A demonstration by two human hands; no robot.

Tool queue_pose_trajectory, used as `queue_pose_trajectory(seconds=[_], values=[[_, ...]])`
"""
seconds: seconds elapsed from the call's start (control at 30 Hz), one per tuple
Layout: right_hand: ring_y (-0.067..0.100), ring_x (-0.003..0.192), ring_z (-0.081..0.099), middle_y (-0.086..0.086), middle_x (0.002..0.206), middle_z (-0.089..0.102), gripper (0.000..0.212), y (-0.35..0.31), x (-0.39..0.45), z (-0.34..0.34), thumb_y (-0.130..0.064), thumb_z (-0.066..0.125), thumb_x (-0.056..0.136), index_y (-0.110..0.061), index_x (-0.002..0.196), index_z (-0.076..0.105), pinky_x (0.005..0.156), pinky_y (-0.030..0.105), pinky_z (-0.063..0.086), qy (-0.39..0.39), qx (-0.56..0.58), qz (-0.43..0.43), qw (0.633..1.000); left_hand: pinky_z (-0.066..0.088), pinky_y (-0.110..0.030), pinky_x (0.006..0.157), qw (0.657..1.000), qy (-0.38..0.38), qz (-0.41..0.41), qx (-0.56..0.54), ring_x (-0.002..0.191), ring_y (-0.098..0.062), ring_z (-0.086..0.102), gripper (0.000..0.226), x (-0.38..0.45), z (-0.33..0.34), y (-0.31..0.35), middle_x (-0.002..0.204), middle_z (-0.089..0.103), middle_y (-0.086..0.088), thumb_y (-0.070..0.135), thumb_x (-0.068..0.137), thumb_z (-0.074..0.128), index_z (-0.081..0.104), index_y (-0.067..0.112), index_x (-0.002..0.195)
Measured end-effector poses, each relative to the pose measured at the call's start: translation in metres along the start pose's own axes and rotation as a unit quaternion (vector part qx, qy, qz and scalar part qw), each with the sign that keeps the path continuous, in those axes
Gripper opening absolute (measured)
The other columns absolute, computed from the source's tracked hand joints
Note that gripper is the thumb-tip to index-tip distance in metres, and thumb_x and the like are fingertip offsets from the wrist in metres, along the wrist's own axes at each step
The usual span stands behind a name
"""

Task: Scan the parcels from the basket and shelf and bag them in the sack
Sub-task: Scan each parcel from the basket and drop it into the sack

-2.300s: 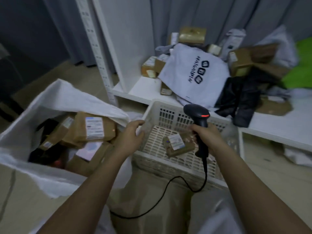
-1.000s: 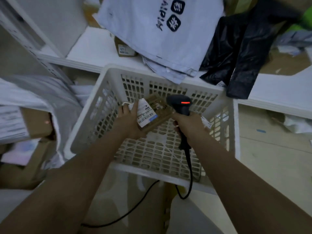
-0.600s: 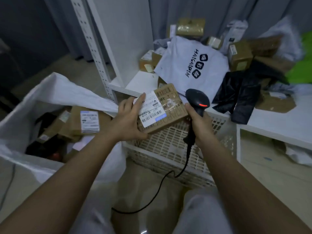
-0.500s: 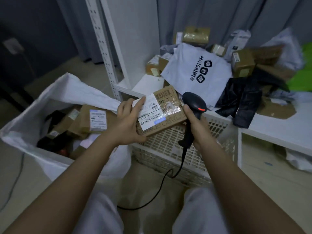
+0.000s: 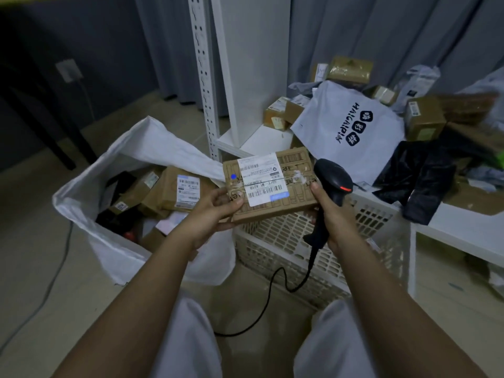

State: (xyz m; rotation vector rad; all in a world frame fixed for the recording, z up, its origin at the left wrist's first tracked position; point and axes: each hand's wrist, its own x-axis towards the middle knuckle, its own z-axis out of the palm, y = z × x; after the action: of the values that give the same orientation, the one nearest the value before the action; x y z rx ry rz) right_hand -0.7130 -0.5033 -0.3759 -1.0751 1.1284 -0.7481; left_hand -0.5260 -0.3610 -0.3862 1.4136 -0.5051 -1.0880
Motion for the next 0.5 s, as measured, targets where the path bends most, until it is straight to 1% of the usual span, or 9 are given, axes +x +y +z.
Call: queue_pose_trajectory(seconds=[0.03,0.07,0.13,0.2,0.27,0.3,0.37,0.43,0.5], values=[[0.024,0.088,0.070,0.002,0.093,0.074,0.019,0.001,0.002,0.001,-0.036,0.077,0.080,-0.024,0.092,0.068,0.089,0.047,0.054,0.006,-0.019,-0.003,1.000,0.058,-0.034,0.078,0.999,0.023,0.010,-0.026,0.105,-0.023,0.066,0.045,0.001,-0.002,0.000,0.110,0.070,-0.001,0.003,0.087,0.065,0.050,0.012,0.129],[0.022,0.082,0.068,0.003,0.090,0.071,0.022,0.000,0.004,0.001,-0.036,0.077,0.081,-0.023,0.094,0.066,0.081,0.041,0.055,0.015,-0.050,-0.009,0.999,0.057,-0.037,0.081,0.998,0.052,0.029,-0.027,0.102,-0.020,0.066,0.051,0.002,-0.002,0.001,0.108,0.069,0.001,-0.003,0.085,0.066,0.046,0.011,0.130],[0.018,0.068,0.060,0.004,0.082,0.064,0.026,-0.001,0.002,0.002,-0.039,0.076,0.081,-0.021,0.093,0.062,0.063,0.031,0.050,0.014,-0.122,-0.010,0.992,0.054,-0.038,0.087,0.992,0.108,0.059,0.003,0.099,-0.014,0.064,0.061,0.005,-0.003,0.002,0.106,0.063,0.007,-0.007,0.081,0.068,0.039,0.012,0.132],[0.017,0.057,0.055,0.007,0.077,0.063,0.025,-0.002,-0.003,0.003,-0.037,0.076,0.081,-0.017,0.090,0.063,0.056,0.029,0.047,-0.048,-0.163,0.004,0.985,0.052,-0.042,0.093,0.986,0.151,0.065,0.021,0.101,-0.015,0.061,0.068,0.011,-0.008,0.001,0.111,0.059,0.005,-0.006,0.080,0.070,0.035,0.010,0.136],[0.016,0.051,0.053,0.006,0.073,0.062,0.019,0.000,-0.011,0.007,-0.029,0.076,0.082,-0.017,0.088,0.063,0.051,0.028,0.046,-0.126,-0.203,-0.009,0.971,0.052,-0.042,0.093,0.981,0.183,0.064,0.016,0.103,-0.017,0.059,0.070,0.015,-0.013,0.001,0.122,0.054,-0.002,-0.006,0.081,0.070,0.034,0.010,0.139],[0.016,0.051,0.052,0.004,0.069,0.059,0.016,0.001,-0.015,0.008,-0.025,0.076,0.082,-0.019,0.088,0.063,0.049,0.027,0.045,-0.157,-0.230,-0.028,0.960,0.053,-0.039,0.090,0.979,0.194,0.065,0.010,0.101,-0.015,0.059,0.072,0.017,-0.016,0.001,0.126,0.052,-0.003,-0.006,0.081,0.070,0.034,0.011,0.140],[0.015,0.051,0.053,0.000,0.064,0.054,0.017,0.003,-0.021,0.011,-0.021,0.077,0.082,-0.023,0.091,0.063,0.050,0.025,0.045,-0.202,-0.260,-0.055,0.943,0.054,-0.033,0.082,0.976,0.205,0.072,0.015,0.093,-0.008,0.058,0.073,0.018,-0.020,0.000,0.124,0.049,0.000,-0.007,0.081,0.070,0.033,0.013,0.141],[0.016,0.051,0.053,0.000,0.061,0.054,0.020,0.002,-0.026,0.012,-0.021,0.079,0.080,-0.023,0.093,0.063,0.053,0.028,0.046,-0.228,-0.252,-0.038,0.940,0.054,-0.033,0.084,0.975,0.207,0.075,0.030,0.093,-0.006,0.057,0.074,0.019,-0.023,-0.001,0.121,0.048,0.003,-0.004,0.081,0.070,0.032,0.015,0.141],[0.017,0.050,0.052,-0.001,0.053,0.053,0.020,0.000,-0.026,0.012,-0.023,0.080,0.079,-0.016,0.089,0.064,0.055,0.031,0.046,-0.225,-0.246,-0.011,0.943,0.053,-0.032,0.084,0.973,0.212,0.080,0.040,0.097,-0.008,0.057,0.074,0.020,-0.028,-0.003,0.121,0.048,0.004,-0.003,0.082,0.070,0.032,0.016,0.142]])
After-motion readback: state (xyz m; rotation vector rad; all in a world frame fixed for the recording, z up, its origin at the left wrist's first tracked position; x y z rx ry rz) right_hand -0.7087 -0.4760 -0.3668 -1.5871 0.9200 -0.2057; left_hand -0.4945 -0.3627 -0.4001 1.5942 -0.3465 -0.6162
